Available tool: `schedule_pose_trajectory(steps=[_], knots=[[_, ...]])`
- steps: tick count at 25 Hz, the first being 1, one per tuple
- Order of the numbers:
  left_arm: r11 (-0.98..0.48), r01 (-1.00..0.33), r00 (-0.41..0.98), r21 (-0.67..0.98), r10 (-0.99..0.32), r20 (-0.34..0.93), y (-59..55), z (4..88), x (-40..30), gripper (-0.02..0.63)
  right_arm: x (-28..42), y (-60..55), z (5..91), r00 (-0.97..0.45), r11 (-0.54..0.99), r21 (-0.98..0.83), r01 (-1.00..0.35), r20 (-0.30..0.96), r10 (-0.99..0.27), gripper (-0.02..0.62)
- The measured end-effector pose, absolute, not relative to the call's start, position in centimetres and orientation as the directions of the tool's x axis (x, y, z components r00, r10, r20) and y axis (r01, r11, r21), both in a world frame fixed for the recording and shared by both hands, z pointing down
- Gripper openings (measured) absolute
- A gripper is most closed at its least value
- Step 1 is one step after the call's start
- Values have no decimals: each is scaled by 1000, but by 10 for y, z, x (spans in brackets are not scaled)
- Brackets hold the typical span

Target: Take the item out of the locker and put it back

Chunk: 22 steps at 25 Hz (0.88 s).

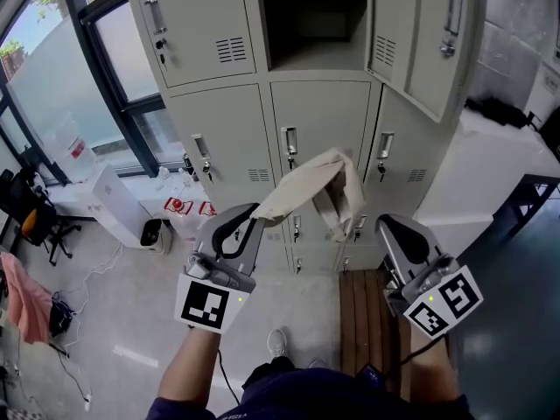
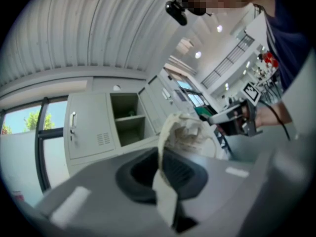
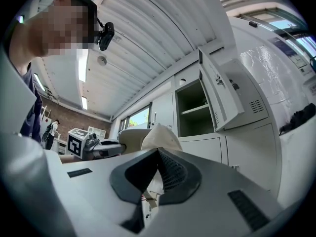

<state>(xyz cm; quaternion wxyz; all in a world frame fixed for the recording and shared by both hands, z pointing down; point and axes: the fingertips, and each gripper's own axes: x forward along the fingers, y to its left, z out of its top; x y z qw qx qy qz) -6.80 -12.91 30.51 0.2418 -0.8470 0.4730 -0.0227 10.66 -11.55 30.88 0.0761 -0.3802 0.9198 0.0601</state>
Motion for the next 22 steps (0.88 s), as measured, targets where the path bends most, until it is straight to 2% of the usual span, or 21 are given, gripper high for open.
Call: schedule_pose_trajectory(steps=[11, 22], knots=[[-447, -788, 549, -423, -821, -154, -106, 322, -82, 20, 93, -93, 322, -694, 697, 45, -716, -163, -702, 5], [-486, -765, 588, -422, -794, -153, -103, 326, -127, 20, 54, -90, 325, -646, 652, 27, -758, -176, -743, 5]])
